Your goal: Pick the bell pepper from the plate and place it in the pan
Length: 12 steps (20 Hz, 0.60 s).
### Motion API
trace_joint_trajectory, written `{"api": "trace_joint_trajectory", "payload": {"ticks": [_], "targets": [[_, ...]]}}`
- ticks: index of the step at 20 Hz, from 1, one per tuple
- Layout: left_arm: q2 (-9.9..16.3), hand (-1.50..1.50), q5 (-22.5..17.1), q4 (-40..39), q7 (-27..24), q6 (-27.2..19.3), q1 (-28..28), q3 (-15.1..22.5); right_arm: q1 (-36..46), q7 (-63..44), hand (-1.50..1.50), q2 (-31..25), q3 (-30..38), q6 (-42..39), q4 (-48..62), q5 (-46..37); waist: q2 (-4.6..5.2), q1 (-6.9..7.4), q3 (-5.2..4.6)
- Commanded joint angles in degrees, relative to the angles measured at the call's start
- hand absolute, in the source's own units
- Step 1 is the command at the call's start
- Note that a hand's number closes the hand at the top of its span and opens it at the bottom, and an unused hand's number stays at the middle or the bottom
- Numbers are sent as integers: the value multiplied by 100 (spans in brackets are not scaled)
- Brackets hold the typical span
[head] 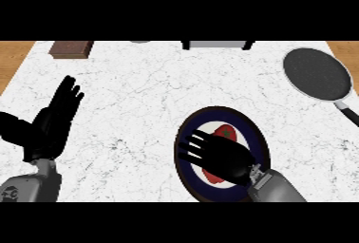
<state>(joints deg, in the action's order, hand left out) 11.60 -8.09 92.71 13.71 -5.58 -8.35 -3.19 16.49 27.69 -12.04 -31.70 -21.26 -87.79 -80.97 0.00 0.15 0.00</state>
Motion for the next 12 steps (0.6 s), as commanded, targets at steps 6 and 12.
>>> {"api": "trace_joint_trajectory", "payload": {"ticks": [6,12], "targets": [[-173,0,184,-320,-196,29,-75,-35,241,193,150,680,-191,407,925,-390,7,5,0],[-223,0,124,-352,-279,165,-31,-106,342,488,150,928,-71,775,1367,-441,7,9,-1]]}}
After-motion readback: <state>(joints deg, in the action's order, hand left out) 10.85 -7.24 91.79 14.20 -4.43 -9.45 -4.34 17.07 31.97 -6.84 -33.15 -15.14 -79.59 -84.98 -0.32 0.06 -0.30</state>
